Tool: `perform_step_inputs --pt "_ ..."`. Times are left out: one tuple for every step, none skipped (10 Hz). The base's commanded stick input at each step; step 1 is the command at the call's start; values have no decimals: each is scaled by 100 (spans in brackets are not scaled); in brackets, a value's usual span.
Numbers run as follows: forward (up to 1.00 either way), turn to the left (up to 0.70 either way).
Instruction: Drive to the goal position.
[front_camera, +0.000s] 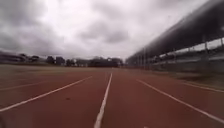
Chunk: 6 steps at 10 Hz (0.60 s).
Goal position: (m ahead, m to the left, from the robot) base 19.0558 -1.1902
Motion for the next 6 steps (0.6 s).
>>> perform_step_inputs --pt "70 0" --pt "70 0" --pt "70 0" --pt "70 0" --pt "70 0" --pt "70 0"
